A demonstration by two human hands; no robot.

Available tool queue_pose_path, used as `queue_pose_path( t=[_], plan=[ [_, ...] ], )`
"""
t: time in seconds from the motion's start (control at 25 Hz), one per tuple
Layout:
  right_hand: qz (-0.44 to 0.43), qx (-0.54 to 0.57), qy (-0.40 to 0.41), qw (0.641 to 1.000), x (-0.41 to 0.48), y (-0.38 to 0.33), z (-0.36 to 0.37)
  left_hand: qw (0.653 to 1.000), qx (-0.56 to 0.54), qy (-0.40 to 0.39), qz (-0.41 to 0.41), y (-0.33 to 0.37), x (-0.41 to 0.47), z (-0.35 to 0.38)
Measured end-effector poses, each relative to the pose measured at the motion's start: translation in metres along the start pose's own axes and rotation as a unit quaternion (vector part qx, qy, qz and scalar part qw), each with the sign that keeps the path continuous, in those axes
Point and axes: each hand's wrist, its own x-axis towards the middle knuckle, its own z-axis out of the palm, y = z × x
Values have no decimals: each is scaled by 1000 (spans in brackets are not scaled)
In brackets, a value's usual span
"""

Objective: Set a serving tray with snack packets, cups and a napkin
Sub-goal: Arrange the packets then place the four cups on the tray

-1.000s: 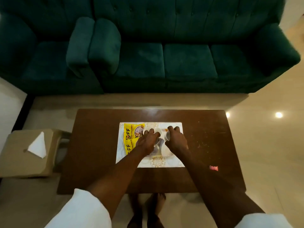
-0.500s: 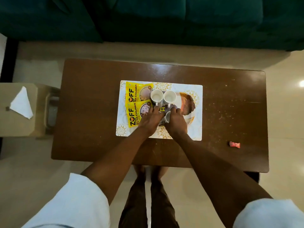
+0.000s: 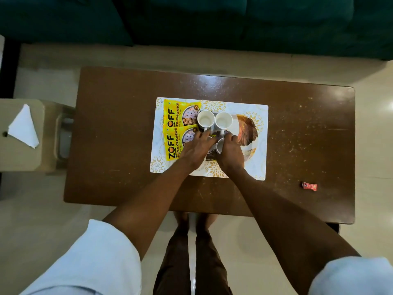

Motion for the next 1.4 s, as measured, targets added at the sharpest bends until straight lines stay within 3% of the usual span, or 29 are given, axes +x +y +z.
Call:
queue_pose_path(
  t=[0.64,1.0,1.08,1.2,1.4],
  plan=[
    [1,39,15,999,7,-2,13,998,-59,23,-11,-9,-12,-4],
    [-28,97,47,994,-62,-1,-69,994,-62,47,-82,5,-88,-53],
    [-26,107,46,993,-92,-9,-104,991,-79,42,-98,19,-122,-83],
    [-10,36,30,999,-130,-37,-156,986,-90,72,-119,41,-171,-147],
    [-96,-70,69,990,-135,-130,-255,978,-50,124,-160,14,-219,-285]
  ],
)
